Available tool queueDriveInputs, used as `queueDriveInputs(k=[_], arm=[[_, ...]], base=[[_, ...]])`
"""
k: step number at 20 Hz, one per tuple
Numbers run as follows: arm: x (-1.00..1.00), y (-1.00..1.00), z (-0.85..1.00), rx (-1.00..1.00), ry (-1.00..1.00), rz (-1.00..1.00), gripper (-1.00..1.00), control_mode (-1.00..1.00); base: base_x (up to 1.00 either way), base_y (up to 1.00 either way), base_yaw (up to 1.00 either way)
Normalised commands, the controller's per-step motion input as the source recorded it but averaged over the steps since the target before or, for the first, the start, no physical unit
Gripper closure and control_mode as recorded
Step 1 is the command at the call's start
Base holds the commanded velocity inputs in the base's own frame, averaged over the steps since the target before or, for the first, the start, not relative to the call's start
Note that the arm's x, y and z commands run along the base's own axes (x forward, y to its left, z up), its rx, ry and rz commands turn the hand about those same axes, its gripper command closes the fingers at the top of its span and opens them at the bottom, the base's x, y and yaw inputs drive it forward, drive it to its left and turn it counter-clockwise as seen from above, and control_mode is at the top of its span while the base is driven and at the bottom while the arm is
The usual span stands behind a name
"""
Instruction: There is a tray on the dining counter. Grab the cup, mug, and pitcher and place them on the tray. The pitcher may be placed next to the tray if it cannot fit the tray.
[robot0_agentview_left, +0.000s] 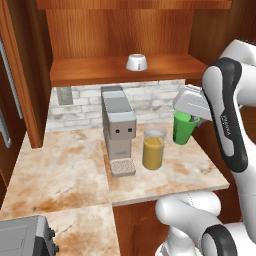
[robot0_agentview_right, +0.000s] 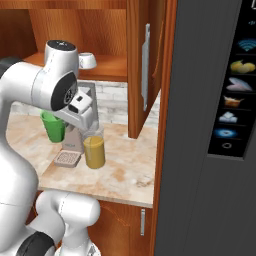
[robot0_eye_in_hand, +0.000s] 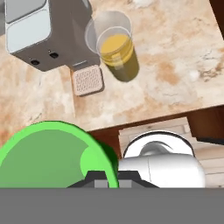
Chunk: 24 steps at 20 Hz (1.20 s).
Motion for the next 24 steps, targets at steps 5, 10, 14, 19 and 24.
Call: queueDriveInputs(k=[5, 10, 14, 19, 24], arm=[[0.0, 0.16, -0.14, -0.12, -0.01, 0.12, 1.0, -1.0], [0.0, 0.04, -0.15, -0.07, -0.02, 0.11, 1.0, -1.0], [0.0, 0.0, -0.07, -0.05, -0.04, 0.12, 1.0, -1.0], [0.0, 0.0, -0.01, -0.02, -0.02, 0.1, 1.0, -1.0], [0.0, 0.0, 0.0, 0.0, 0.0, 0.05, 1.0, -1.0]], base=[[0.0, 0.0, 0.0], [0.0, 0.0, 0.0], [0.0, 0.0, 0.0], [0.0, 0.0, 0.0], [0.0, 0.0, 0.0]])
